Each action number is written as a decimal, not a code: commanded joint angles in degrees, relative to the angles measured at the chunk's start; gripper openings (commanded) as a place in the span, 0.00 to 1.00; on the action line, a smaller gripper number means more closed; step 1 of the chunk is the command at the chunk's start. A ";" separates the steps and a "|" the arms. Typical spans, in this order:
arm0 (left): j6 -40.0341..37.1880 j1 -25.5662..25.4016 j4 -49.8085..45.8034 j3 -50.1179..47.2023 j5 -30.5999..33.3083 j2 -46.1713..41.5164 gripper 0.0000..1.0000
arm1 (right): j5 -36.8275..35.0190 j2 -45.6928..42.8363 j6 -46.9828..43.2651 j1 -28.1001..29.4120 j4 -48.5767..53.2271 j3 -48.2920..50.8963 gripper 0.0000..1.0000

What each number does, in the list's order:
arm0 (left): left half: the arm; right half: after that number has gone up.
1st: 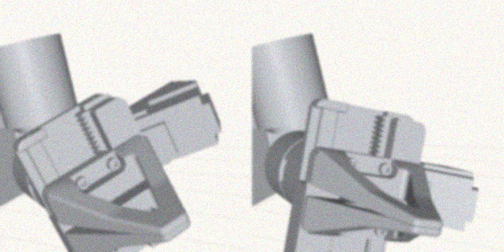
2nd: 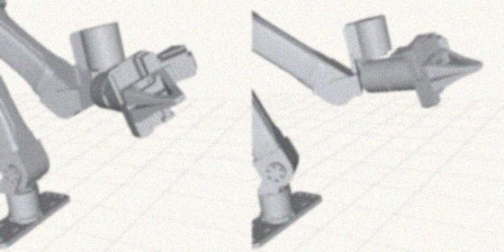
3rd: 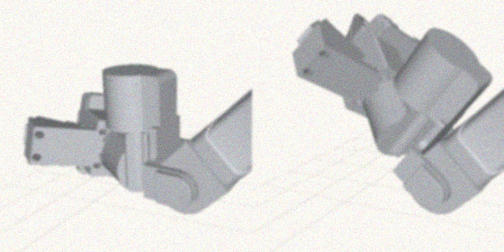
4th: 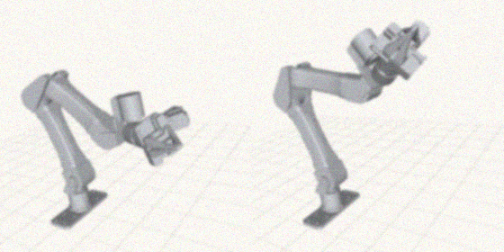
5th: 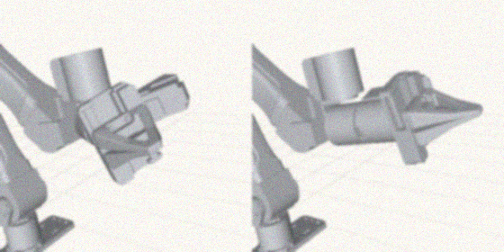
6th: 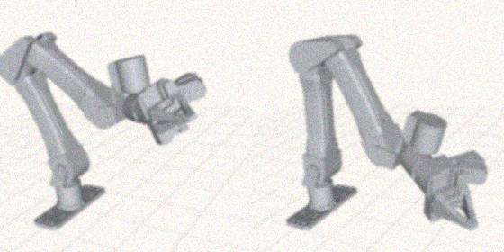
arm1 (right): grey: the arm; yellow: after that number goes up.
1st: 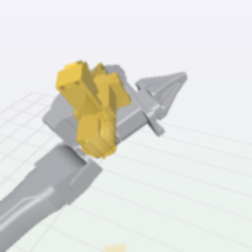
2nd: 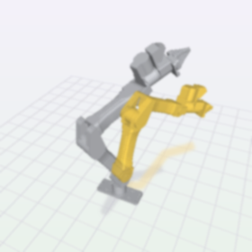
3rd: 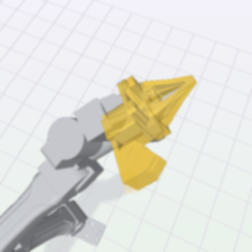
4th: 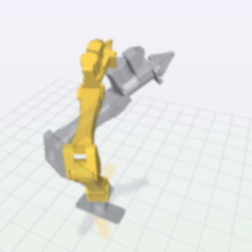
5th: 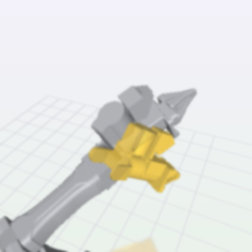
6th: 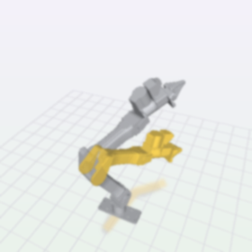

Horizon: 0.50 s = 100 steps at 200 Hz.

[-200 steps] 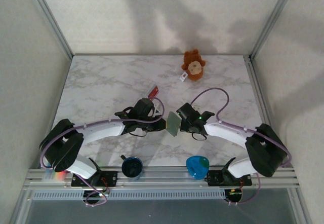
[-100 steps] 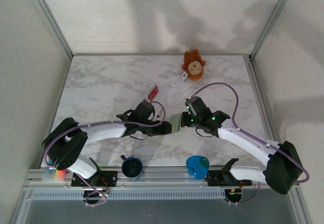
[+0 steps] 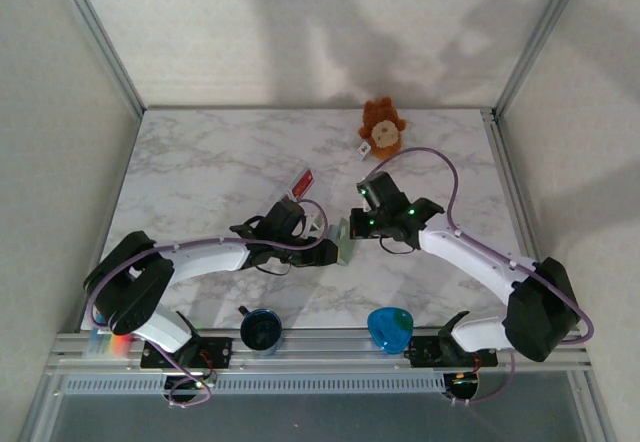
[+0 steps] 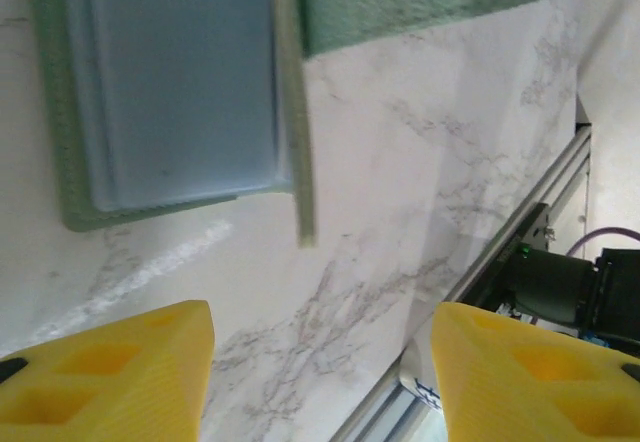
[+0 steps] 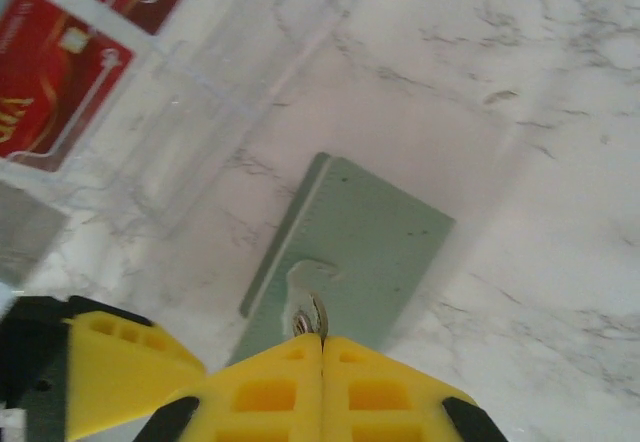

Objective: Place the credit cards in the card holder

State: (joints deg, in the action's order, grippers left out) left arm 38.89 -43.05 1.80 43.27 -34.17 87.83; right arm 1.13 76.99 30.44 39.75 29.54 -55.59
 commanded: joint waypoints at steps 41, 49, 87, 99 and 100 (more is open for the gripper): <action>-3.41 0.77 -6.26 0.63 5.87 -2.90 0.61 | -3.65 -2.74 -0.98 -8.03 8.61 4.27 0.00; -3.39 0.69 -5.96 0.34 5.83 -3.15 0.64 | -4.15 -2.70 -1.47 -9.43 9.29 4.75 0.00; -4.13 0.29 -7.79 2.00 6.91 -0.98 0.70 | -9.20 -0.29 -4.48 -13.10 11.54 5.17 0.00; -3.85 0.07 -7.30 1.74 7.51 -0.71 0.70 | -10.26 0.91 -5.25 -13.22 11.25 4.66 0.00; -3.84 0.07 -7.23 1.74 7.54 -0.68 0.70 | -10.26 1.07 -5.32 -13.21 11.24 4.60 0.00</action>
State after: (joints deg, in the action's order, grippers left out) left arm 35.94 -42.68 -3.88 43.51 -28.64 86.39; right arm -4.99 75.88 28.05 27.14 39.03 -50.50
